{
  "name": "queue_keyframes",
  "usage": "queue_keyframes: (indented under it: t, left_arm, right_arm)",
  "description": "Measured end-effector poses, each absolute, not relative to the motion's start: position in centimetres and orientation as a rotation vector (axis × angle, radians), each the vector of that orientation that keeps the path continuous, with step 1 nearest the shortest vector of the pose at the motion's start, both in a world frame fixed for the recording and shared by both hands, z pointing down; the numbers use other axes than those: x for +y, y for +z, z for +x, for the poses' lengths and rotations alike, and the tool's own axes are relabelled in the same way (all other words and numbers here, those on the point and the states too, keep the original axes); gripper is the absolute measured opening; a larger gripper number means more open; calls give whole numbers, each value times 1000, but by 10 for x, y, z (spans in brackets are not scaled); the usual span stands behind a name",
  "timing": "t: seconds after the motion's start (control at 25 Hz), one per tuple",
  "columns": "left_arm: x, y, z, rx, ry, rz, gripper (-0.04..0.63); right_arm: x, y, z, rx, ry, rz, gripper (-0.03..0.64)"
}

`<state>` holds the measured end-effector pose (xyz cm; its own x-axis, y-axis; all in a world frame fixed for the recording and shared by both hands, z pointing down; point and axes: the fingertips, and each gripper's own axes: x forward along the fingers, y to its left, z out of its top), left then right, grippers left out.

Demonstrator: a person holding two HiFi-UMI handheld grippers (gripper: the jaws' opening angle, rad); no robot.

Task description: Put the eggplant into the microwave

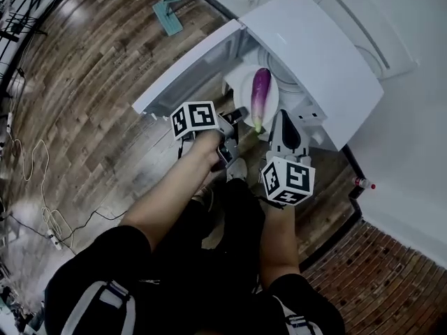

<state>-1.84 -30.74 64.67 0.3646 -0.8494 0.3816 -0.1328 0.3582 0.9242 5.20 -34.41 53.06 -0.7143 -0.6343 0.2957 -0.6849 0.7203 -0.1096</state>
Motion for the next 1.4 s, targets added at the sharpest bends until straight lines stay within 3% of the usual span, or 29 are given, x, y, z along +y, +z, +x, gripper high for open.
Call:
queue_keyframes:
  t: [0.6,1.4]
  left_arm:
    - [-386,720,-32,-1068,-660,1263,14]
    - [-450,740,-40,-1058,-744,1236,14]
  right_arm:
    - [-386,639,52,-2726,166,1097,12]
    - [-394,655,55,-2739,205,1095,12]
